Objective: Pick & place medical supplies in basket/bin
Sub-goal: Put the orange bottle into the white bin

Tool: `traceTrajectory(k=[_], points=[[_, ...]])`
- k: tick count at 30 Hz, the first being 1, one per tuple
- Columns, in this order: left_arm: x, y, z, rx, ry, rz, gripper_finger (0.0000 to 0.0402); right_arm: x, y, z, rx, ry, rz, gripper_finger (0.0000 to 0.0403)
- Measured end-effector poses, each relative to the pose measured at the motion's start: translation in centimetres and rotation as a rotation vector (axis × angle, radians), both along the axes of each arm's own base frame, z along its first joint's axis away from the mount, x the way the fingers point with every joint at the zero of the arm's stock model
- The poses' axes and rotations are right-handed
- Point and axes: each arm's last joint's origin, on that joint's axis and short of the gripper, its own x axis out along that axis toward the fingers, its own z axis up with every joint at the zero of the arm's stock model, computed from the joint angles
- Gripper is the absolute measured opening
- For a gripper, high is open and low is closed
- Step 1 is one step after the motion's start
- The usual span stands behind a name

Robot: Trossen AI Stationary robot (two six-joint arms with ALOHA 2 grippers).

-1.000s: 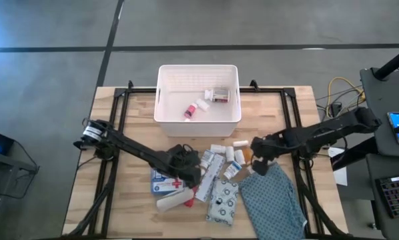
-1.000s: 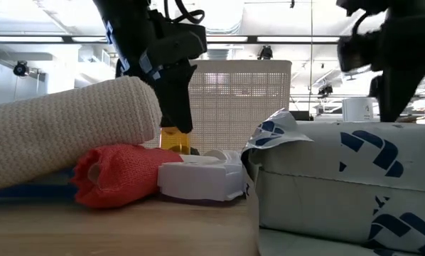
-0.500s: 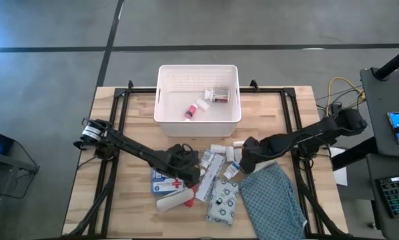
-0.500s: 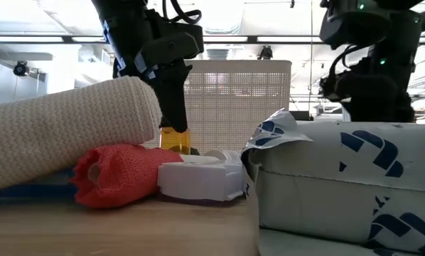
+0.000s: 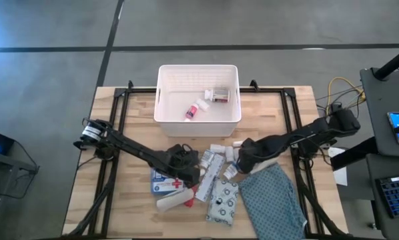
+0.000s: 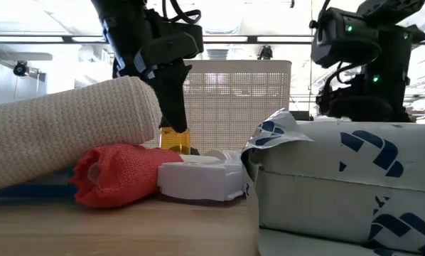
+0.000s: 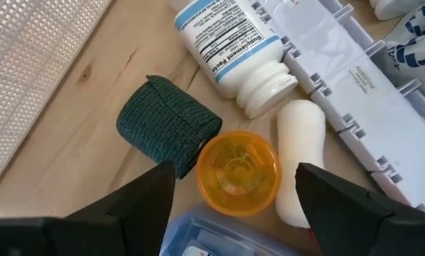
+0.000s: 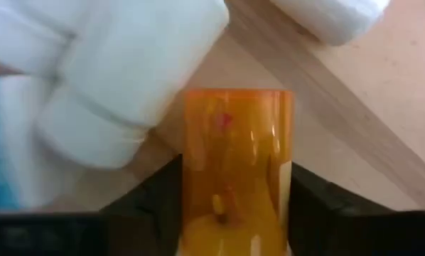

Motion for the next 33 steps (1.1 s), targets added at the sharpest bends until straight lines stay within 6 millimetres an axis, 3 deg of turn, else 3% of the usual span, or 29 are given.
traceTrajectory(k=[2, 5, 12, 15, 18, 22, 27, 30, 33], points=[[-0.1, -0.1, 0.0, 0.001, 0.005, -0.003, 0.0269, -0.1, 0.0, 1.2, 0.011, -0.051, 0.008, 0.0139], [-0.4, -0.4, 0.2, 0.008, 0.036, -0.007, 0.0269, -0.1, 0.1, 4.3, 0.028, -0.178, 0.015, 0.0133], [-1.5, -1.2, 1.8, 0.020, 0.091, -0.003, 0.0269, -0.2, -0.5, 15.0, -0.045, -0.603, 0.011, 0.0139], [-2.2, -1.6, 2.4, -0.002, 0.073, 0.032, 0.0269, 0.4, -2.0, 19.0, -0.144, -0.719, -0.008, 0.0149], [-2.8, -1.9, 3.0, -0.015, 0.053, 0.068, 0.0269, 2.2, -4.9, 21.9, -0.230, -0.749, -0.009, 0.0151], [-3.4, -2.3, 3.8, -0.024, -0.002, 0.120, 0.0269, 5.4, -10.4, 23.8, -0.274, -0.724, 0.017, 0.0156], [-3.9, -2.7, 4.4, -0.077, -0.053, 0.202, 0.0269, 8.0, -17.2, 23.3, -0.238, -0.551, 0.052, 0.0200], [-3.9, -2.6, 4.6, -0.078, -0.063, 0.214, 0.0269, 8.8, -18.8, 22.4, -0.175, -0.407, 0.085, 0.0243], [-3.7, -2.1, 4.5, -0.052, -0.061, 0.199, 0.0269, 9.4, -18.9, 22.2, -0.253, -0.297, 0.152, 0.0281]])
